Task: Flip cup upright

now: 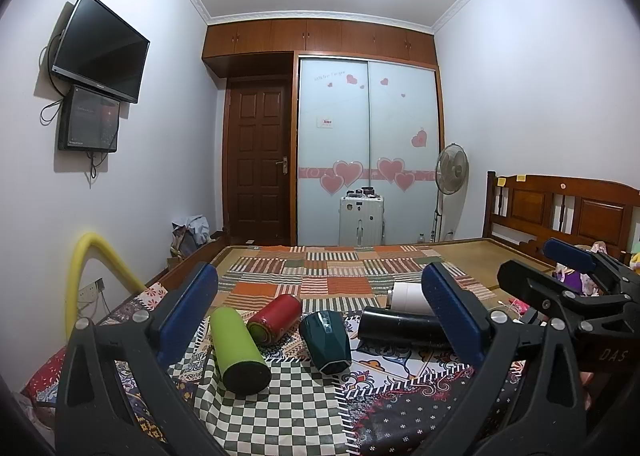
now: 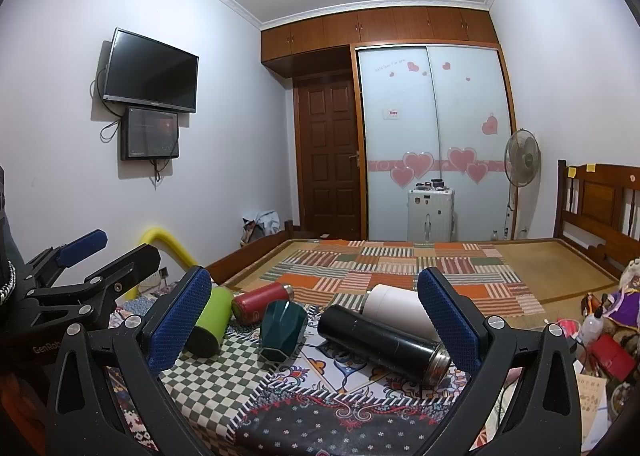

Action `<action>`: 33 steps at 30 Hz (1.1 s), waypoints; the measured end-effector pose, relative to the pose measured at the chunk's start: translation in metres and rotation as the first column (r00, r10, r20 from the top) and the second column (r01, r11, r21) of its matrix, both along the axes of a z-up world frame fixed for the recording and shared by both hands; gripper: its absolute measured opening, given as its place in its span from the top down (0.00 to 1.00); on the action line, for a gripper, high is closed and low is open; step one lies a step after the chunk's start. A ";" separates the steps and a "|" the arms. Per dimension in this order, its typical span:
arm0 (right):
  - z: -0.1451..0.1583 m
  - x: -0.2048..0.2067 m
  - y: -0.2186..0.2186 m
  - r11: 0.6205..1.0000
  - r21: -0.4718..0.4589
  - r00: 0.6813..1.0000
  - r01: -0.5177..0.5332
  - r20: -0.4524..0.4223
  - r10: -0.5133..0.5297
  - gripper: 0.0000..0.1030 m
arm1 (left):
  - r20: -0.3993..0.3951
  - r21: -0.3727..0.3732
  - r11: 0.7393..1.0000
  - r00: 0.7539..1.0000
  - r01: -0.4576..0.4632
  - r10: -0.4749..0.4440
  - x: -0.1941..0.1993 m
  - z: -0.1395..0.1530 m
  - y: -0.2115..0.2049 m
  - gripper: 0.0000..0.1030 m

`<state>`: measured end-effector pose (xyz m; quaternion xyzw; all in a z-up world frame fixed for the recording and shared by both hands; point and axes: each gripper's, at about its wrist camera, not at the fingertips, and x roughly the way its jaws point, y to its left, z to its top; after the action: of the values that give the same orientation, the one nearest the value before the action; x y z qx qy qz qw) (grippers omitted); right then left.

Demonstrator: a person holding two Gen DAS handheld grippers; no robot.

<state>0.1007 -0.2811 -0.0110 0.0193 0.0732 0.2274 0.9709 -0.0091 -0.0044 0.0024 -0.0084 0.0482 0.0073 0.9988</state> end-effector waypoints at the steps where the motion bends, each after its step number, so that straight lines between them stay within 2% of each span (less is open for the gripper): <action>1: 0.000 0.000 0.000 1.000 0.000 1.000 0.000 0.000 0.000 0.00 | 0.000 0.000 1.000 1.000 0.000 0.000 0.000 0.000 0.000 0.00; 24: -0.001 0.003 0.000 1.000 -0.004 1.000 -0.002 -0.008 0.002 0.00 | -0.011 -0.006 1.000 1.000 0.002 -0.002 0.005 -0.003 0.001 0.00; 33: -0.009 0.020 0.010 0.999 -0.040 0.999 -0.002 -0.041 0.000 0.00 | -0.057 -0.015 1.000 0.998 -0.012 0.011 0.022 -0.016 0.016 0.00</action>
<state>0.1202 -0.2711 -0.0202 0.0047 0.0974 0.2259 0.9693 0.0133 0.0119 -0.0141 -0.0160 0.0767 0.0129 0.9968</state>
